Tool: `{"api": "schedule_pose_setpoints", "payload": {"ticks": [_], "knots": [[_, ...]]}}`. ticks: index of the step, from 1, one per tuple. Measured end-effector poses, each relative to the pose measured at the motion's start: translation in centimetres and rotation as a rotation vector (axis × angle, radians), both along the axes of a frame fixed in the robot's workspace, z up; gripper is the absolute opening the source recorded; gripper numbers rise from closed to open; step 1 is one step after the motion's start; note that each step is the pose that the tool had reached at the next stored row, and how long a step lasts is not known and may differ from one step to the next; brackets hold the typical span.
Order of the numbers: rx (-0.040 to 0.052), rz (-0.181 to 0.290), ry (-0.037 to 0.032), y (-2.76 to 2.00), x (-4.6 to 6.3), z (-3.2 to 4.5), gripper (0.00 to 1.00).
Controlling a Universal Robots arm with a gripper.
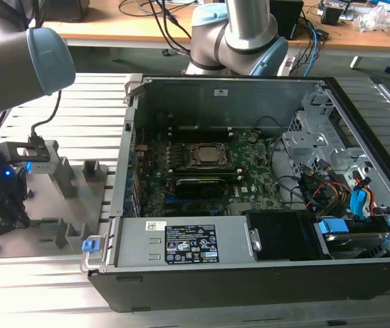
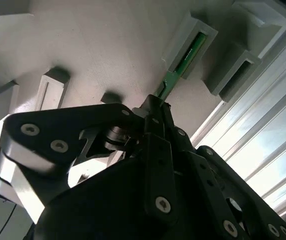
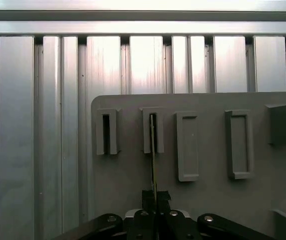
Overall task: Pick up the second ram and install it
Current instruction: 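Pick up the second ram and move it above second insertion slot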
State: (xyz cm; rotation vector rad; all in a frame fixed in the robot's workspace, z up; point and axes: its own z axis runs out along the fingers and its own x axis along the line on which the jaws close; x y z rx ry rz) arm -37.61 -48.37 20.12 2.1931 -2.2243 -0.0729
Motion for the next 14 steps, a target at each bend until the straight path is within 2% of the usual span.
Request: {"api": "schedule_pose_setpoints", "payload": {"ticks": [14], "knots": [[0.0016, 0.000, 0.0000, 0.00, 0.00, 0.00, 0.14]]}}
